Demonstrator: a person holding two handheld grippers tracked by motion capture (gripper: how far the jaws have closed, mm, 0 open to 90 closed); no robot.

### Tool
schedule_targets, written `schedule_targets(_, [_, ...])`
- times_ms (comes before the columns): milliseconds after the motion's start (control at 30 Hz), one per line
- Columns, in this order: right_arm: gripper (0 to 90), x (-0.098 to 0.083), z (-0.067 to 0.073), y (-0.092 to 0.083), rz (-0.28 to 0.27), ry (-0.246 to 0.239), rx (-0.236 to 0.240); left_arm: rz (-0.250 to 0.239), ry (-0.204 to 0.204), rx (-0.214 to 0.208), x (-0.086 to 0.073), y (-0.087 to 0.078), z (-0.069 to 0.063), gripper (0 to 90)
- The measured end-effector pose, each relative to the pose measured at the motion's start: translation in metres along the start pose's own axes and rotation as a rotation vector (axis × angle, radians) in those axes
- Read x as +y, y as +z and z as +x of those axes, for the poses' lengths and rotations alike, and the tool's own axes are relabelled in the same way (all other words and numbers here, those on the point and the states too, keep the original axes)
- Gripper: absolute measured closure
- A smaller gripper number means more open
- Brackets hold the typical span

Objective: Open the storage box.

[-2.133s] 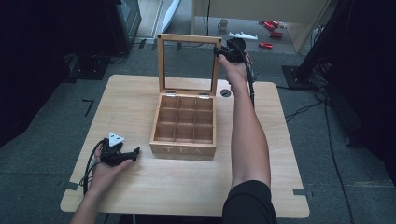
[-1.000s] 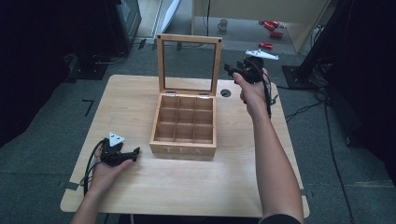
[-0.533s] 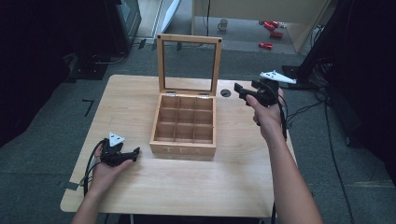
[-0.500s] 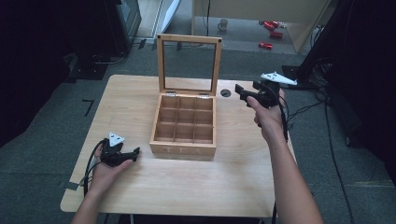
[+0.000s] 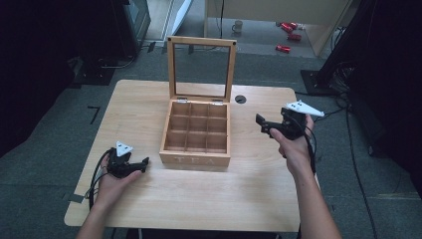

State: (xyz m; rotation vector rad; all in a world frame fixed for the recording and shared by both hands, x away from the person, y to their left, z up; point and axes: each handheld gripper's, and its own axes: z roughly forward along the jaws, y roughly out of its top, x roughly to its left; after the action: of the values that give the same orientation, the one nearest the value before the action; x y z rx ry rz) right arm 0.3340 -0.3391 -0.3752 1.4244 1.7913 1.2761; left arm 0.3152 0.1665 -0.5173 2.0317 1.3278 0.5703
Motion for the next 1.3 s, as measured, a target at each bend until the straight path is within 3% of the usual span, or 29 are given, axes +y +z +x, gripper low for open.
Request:
schedule_targets(500, [0.0,-0.077,-0.001,-0.024,0.100,-0.037,-0.025,0.002,0.001,-0.001,0.000,0.000,0.000,16.5])
schedule_targets(600, [0.0,-0.093,-0.007,-0.029,0.119,-0.053,-0.059,0.003,0.001,-0.001,0.000,0.000,0.000,16.5])
schedule_targets(1033, [0.0,-0.152,-0.040,-0.041,0.229,0.002,-0.132,0.003,0.000,-0.001,0.000,-0.001,0.000,16.1])
schedule_targets(1200, [0.0,-0.166,-0.050,-0.045,0.255,0.029,-0.147,0.005,0.001,0.000,-0.001,-0.001,-0.001,15.2])
schedule_targets(1300, [0.0,-0.172,-0.051,-0.044,0.282,0.019,-0.156,0.007,0.002,0.000,-0.001,-0.002,-0.002,14.5])
